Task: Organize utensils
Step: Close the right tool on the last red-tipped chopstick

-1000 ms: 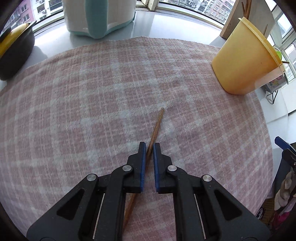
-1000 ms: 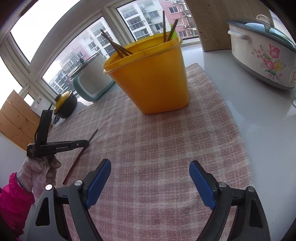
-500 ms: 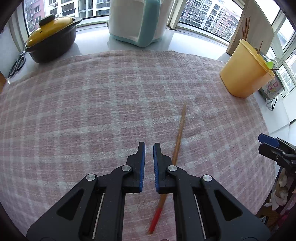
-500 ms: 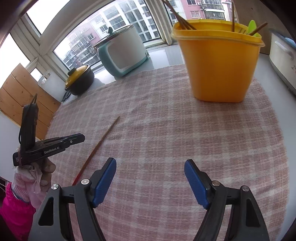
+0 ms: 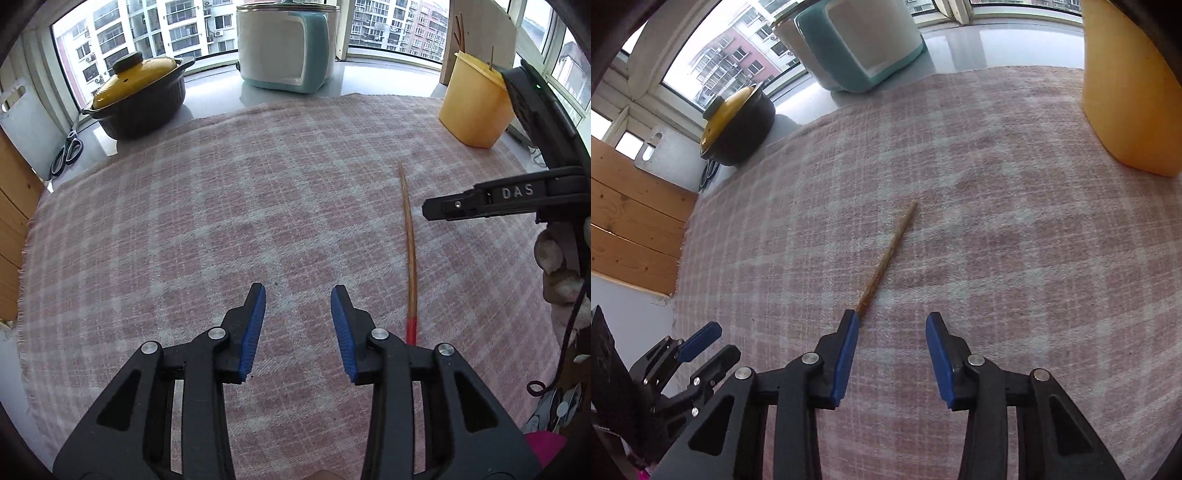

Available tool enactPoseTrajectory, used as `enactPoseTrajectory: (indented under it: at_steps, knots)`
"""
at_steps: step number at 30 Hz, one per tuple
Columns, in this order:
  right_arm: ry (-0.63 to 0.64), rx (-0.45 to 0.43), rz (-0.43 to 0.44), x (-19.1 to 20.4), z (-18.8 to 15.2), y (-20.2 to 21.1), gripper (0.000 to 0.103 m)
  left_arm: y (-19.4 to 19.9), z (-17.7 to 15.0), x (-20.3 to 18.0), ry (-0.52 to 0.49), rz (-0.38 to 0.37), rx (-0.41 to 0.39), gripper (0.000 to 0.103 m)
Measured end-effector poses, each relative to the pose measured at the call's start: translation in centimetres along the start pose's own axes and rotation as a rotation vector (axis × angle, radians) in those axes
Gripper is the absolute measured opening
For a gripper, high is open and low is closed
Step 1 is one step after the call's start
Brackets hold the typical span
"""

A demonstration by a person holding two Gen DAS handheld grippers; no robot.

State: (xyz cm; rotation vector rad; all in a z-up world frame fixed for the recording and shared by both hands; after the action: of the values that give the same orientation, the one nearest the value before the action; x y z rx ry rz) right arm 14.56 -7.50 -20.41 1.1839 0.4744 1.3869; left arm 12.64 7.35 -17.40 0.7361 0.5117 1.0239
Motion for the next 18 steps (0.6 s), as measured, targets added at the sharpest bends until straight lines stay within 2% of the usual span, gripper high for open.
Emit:
enactPoseTrajectory:
  at_steps: [10, 15, 18]
  knots:
    - [-0.025, 0.034, -0.105, 1.5, 1.3, -2.4, 0.034, 0.7, -1.9, 1.1, 0.017, -0.032, 0.005, 0.037]
    - [0.039, 0.068, -0.161, 2.7, 1.8, -3.5, 0.032, 0.9, -2.5, 2.4, 0.055, -0.035, 0.007, 0.037]
    - [0.122, 0.091, -0.212, 3.3, 2.2, -4.2, 0.024, 1.0, -2.9, 3.3, 0.084, -0.032, 0.009, 0.037]
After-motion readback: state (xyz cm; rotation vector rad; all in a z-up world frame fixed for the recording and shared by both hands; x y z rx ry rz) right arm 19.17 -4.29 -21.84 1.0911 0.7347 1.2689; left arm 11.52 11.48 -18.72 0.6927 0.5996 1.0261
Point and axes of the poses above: each gripper's, at about its wrist camera, not at the fingertips, and y roughly against the way its jaws point, x to its left, z to its top, the point moved 7 cm from there along -y, roughly the way its jaws point, and after that the axes turned 14 degrees about -x, right-handed, at the moved point
